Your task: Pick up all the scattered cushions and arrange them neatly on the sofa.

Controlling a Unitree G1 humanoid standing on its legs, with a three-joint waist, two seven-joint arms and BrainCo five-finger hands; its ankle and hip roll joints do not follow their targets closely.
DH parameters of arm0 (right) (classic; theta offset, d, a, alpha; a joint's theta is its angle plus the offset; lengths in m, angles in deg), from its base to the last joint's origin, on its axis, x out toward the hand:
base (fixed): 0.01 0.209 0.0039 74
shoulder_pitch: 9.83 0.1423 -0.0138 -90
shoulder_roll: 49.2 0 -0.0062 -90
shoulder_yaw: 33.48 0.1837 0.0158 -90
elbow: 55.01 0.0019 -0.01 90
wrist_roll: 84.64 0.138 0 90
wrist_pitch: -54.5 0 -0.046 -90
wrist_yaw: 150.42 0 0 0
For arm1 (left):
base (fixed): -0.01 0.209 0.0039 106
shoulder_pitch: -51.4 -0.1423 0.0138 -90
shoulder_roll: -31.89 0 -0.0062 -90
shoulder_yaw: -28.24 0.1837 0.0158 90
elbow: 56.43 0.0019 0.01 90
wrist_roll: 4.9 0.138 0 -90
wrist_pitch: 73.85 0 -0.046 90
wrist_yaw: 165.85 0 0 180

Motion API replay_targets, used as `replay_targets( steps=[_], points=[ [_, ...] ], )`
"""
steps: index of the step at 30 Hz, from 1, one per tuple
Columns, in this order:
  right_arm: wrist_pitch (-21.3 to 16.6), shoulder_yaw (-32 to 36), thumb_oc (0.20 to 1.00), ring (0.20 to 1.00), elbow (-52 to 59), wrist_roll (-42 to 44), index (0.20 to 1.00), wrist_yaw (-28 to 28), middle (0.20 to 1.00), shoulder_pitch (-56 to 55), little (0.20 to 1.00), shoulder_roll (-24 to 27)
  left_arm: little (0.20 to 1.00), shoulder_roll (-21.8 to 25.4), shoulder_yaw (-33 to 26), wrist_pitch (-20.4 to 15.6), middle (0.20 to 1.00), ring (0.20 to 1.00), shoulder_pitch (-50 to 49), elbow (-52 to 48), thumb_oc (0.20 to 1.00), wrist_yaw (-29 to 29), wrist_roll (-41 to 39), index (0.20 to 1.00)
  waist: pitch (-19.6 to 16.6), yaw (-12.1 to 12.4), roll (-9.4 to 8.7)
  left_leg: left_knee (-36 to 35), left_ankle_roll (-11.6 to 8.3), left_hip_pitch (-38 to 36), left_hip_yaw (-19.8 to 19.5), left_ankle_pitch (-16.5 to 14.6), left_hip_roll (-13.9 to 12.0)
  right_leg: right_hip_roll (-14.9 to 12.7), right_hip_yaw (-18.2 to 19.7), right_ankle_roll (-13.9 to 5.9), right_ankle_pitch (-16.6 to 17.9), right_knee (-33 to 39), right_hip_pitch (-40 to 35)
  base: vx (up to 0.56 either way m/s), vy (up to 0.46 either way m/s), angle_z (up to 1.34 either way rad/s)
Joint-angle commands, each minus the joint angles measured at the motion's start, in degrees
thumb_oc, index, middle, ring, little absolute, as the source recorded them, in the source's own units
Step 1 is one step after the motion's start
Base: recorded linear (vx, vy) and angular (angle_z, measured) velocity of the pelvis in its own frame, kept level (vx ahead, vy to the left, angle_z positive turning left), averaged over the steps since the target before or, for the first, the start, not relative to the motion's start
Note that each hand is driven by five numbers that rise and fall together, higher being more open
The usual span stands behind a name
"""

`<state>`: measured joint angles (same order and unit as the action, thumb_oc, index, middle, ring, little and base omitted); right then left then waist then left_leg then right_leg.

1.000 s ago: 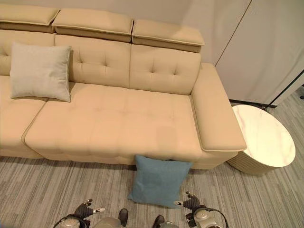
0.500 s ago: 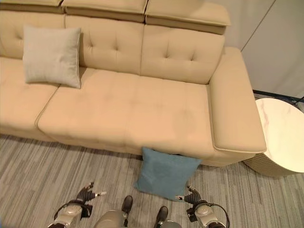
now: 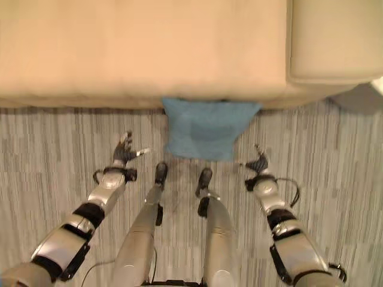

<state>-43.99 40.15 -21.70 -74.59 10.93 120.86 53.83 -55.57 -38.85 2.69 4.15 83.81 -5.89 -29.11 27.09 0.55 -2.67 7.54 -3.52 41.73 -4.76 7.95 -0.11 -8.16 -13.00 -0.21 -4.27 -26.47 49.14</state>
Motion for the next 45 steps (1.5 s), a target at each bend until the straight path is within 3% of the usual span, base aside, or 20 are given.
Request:
replay_targets(
  steps=[1,8,9,10,11,12,14,15,20,21,22,24,26,35,45],
  points=[
    [-2.1,-1.0,1.0,1.0,0.9,2.7,1.0,-3.0,1.0,0.5,1.0,4.2,1.0,1.0,-1.4,-2.2,1.0,1.0,1.6,-0.9,1.0,-3.0,-1.0,1.0,-1.3,-0.2,0.13,5.3,-2.46,2.4,-2.5,-4.5,-0.8,-4.0,1.6,-9.26,5.8,5.5,-1.9,0.0,0.009,-0.09],
    [-4.0,-1.3,1.0,1.0,2.6,6.9,1.0,-8.1,1.0,13.4,1.0,9.1,1.0,4.4,-0.8,-1.5,1.0,1.0,13.4,0.8,1.0,-7.4,-3.1,1.0,2.7,-1.6,-0.27,11.0,-1.56,15.7,-3.0,-5.2,-0.7,-4.4,4.4,-9.89,5.6,-0.4,11.3,0.02,0.015,-0.06],
    [-3.9,-1.8,1.0,1.0,2.1,6.9,1.0,-8.5,1.0,14.4,1.0,9.4,1.0,4.1,-0.5,-1.4,1.0,1.0,13.9,1.5,1.0,-7.5,-3.0,1.0,2.6,-1.7,-0.22,11.9,-1.56,15.7,-3.2,-7.2,-0.7,-4.3,4.9,-10.27,3.6,-1.3,11.6,0.0,0.0,0.0],
    [-4.0,-1.8,1.0,1.0,2.0,7.0,1.0,-8.5,1.0,14.5,1.0,9.4,1.0,4.1,-0.6,-1.4,1.0,1.0,14.0,1.5,1.0,-7.5,-3.0,1.0,2.7,-1.7,-0.22,11.9,-1.44,16.8,-3.0,-5.5,-0.5,-4.4,4.7,-9.79,5.2,-0.8,12.4,0.02,0.001,-0.05],
    [-4.2,-1.8,1.0,1.0,1.6,7.6,1.0,-8.6,1.0,15.3,1.0,9.7,1.0,4.0,-0.4,-1.3,1.0,1.0,14.6,2.1,1.0,-7.8,-3.2,1.0,2.7,-1.9,-0.28,12.7,-1.41,17.8,-2.9,-5.8,-0.4,-4.4,4.9,-9.7,5.0,-1.6,13.5,0.02,0.06,-0.06],
    [-4.9,-2.0,1.0,1.0,1.5,10.0,1.0,-8.9,1.0,17.8,1.0,11.2,1.0,4.6,1.3,-0.9,1.0,1.0,17.3,3.5,1.0,-7.7,-3.4,1.0,2.7,-2.7,-0.27,14.9,-1.41,20.0,-2.8,-8.1,-0.2,-4.5,6.0,-9.89,3.1,-3.7,16.0,0.02,0.06,0.01],
    [-5.2,-2.3,1.0,1.0,2.0,11.1,1.0,-8.5,1.0,18.9,1.0,11.5,1.0,4.9,1.7,-1.2,1.0,1.0,18.4,3.1,1.0,-7.4,-4.3,1.0,2.7,-2.9,-0.3,15.4,-1.18,22.2,-2.5,-6.7,-0.1,-4.8,6.1,-9.39,4.7,-3.4,18.0,0.01,0.061,0.06],
    [-5.4,-2.6,1.0,1.0,2.1,12.0,1.0,-8.4,1.0,19.4,1.0,11.3,1.0,5.0,2.2,-1.3,1.0,1.0,19.5,3.0,1.0,-7.3,-5.0,1.0,2.7,-3.1,-0.25,16.2,-1.27,22.5,-2.6,-8.7,-0.1,-4.5,6.7,-9.83,2.9,-4.3,18.5,0.08,0.026,-0.02],
    [-4.7,-5.3,1.0,1.0,0.5,13.3,1.0,-9.6,1.0,25.3,1.0,11.7,1.0,5.4,5.3,-1.2,1.0,1.0,27.3,2.1,1.0,-8.1,-6.4,1.0,2.7,-3.5,0.37,17.8,-1.03,27.9,-2.7,-8.6,0.2,-4.8,7.7,-9.74,2.8,-5.9,24.3,0.02,0.015,-0.03],
    [-4.8,-5.4,1.0,1.0,0.4,13.4,1.0,-9.6,1.0,25.5,1.0,11.7,1.0,5.4,5.3,-1.3,1.0,1.0,27.5,2.2,1.0,-8.0,-6.5,1.0,2.7,-3.6,0.35,17.7,-0.87,29.1,-2.4,-6.9,0.3,-4.9,7.5,-9.25,4.5,-5.4,25.3,0.0,0.0,0.0],
    [-4.5,-6.3,1.0,1.0,-0.3,13.2,1.0,-9.6,1.0,26.9,1.0,12.0,1.0,5.8,5.7,-1.3,1.0,1.0,29.1,2.4,1.0,-8.3,-6.5,1.0,2.7,-3.6,0.45,18.3,-1.03,29.0,-2.5,-8.7,0.2,-4.8,8.0,-9.78,2.6,-6.4,25.6,-0.03,0.035,-0.04],
    [-4.0,-7.5,1.0,1.0,-0.3,12.8,1.0,-10.0,1.0,28.4,1.0,12.2,1.0,6.4,5.7,-1.2,1.0,1.0,30.4,2.4,1.0,-8.6,-7.0,1.0,2.7,-3.8,0.44,18.6,-0.81,31.5,-2.1,-7.0,0.3,-4.8,8.2,-9.25,4.3,-6.4,28.0,0.01,0.026,-0.07],
    [-3.5,-9.6,1.0,1.0,-3.1,13.2,1.0,-9.3,1.0,31.1,1.0,12.9,1.0,5.9,7.1,-1.1,1.0,1.0,33.5,3.4,1.0,-8.7,-7.5,1.0,2.7,-3.9,0.85,19.9,-0.91,32.4,-2.2,-8.9,0.4,-4.6,8.9,-9.72,2.5,-8.3,29.5,0.08,-0.008,-0.07],
    [-2.8,-15.7,1.0,1.0,-10.4,14.7,1.0,-6.6,1.0,38.0,1.0,12.6,1.0,3.4,9.5,-1.1,1.0,1.0,37.3,6.7,1.0,-8.2,-8.8,1.0,2.7,-3.3,1.9,23.5,-0.85,36.5,-2.1,-9.5,0.6,-4.6,9.7,-9.54,1.8,-11.5,34.1,0.01,-0.005,-0.01],
    [-2.3,-21.4,1.0,1.0,-13.7,14.5,1.0,-6.7,1.0,45.8,1.0,8.3,1.0,-4.0,11.7,-2.2,1.0,1.0,41.4,7.2,1.0,-8.3,-11.7,1.0,2.7,-2.5,2.57,25.9,-1.1,40.2,-2.5,-9.4,0.7,-4.3,10.0,-9.15,1.4,-13.7,37.8,0.0,-0.007,0.0]
  ],
)
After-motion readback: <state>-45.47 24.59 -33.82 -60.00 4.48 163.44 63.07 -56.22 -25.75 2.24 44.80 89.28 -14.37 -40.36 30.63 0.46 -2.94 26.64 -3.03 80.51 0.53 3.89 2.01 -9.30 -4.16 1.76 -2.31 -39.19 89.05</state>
